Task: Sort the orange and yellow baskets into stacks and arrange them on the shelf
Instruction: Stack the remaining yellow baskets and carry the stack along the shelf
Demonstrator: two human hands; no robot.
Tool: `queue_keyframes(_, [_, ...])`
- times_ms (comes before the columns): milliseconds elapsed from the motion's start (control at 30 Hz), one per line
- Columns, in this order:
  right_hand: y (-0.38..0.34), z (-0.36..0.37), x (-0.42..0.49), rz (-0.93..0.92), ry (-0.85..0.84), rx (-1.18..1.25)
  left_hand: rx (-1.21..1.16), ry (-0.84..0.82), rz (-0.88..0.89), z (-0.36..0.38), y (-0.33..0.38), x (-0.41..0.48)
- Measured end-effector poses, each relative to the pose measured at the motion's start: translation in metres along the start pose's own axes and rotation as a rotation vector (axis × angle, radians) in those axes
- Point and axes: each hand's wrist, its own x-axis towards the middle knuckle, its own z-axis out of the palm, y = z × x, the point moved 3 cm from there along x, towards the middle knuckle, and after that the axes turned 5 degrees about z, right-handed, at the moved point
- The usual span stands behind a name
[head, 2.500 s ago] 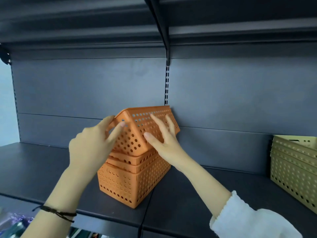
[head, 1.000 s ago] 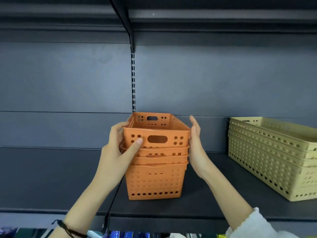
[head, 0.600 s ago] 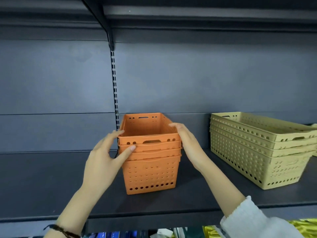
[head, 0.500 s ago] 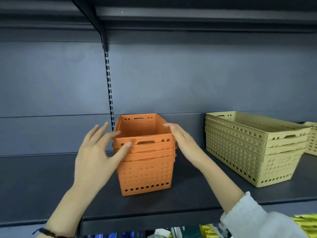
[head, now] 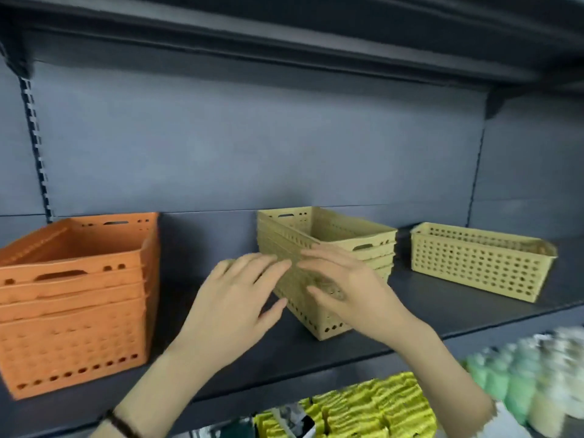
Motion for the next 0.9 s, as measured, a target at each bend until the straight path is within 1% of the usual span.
queue_keyframes(67, [0.022, -0.021, -0.022, -0.083, 0.031, -0.019, -0.075, 0.036, -0.122, 0.017, 0.028, 0.028])
queue_keyframes(100, [0.035, -0.030, -0.031, -0.092, 0.026, 0.000, -0.126, 0.071, -0.187, 0.024, 0.040, 0.041])
queue_keyframes(167, [0.063, -0.046, -0.046, -0.087, -0.002, 0.027, -0.231, 0.111, -0.296, 0.040, 0.058, 0.065])
queue_keyframes(233, [0.101, -0.062, -0.060, -0.055, 0.015, -0.011, -0.265, 0.096, -0.354, 0.057, 0.075, 0.084])
queue_keyframes(333, [0.177, -0.087, -0.084, 0.142, 0.040, -0.069, -0.243, 0.126, -0.436, 0.071, 0.096, 0.102])
queue_keyframes(433, [0.263, -0.103, -0.103, 0.337, 0.011, -0.265, -0.156, 0.176, -0.471, 0.075, 0.113, 0.114])
queue_keyframes(533, [0.333, -0.114, -0.116, 0.644, -0.118, -0.461, -0.067, 0.141, -0.439, 0.077, 0.131, 0.129])
queue_keyframes(600, [0.365, -0.116, -0.126, 0.778, -0.185, -0.548, -0.035, 0.092, -0.376, 0.083, 0.142, 0.141])
queue_keyframes(667, [0.383, -0.117, -0.132, 0.794, -0.168, -0.591, -0.045, 0.038, -0.322, 0.089, 0.150, 0.153])
queue_keyframes(800, [0.399, -0.117, -0.133, 0.720, -0.035, -0.596, -0.136, -0.042, -0.221, 0.103, 0.166, 0.181])
queue_keyframes(900, [0.402, -0.121, -0.132, 0.632, 0.055, -0.616, -0.325, -0.024, -0.111, 0.113, 0.182, 0.194])
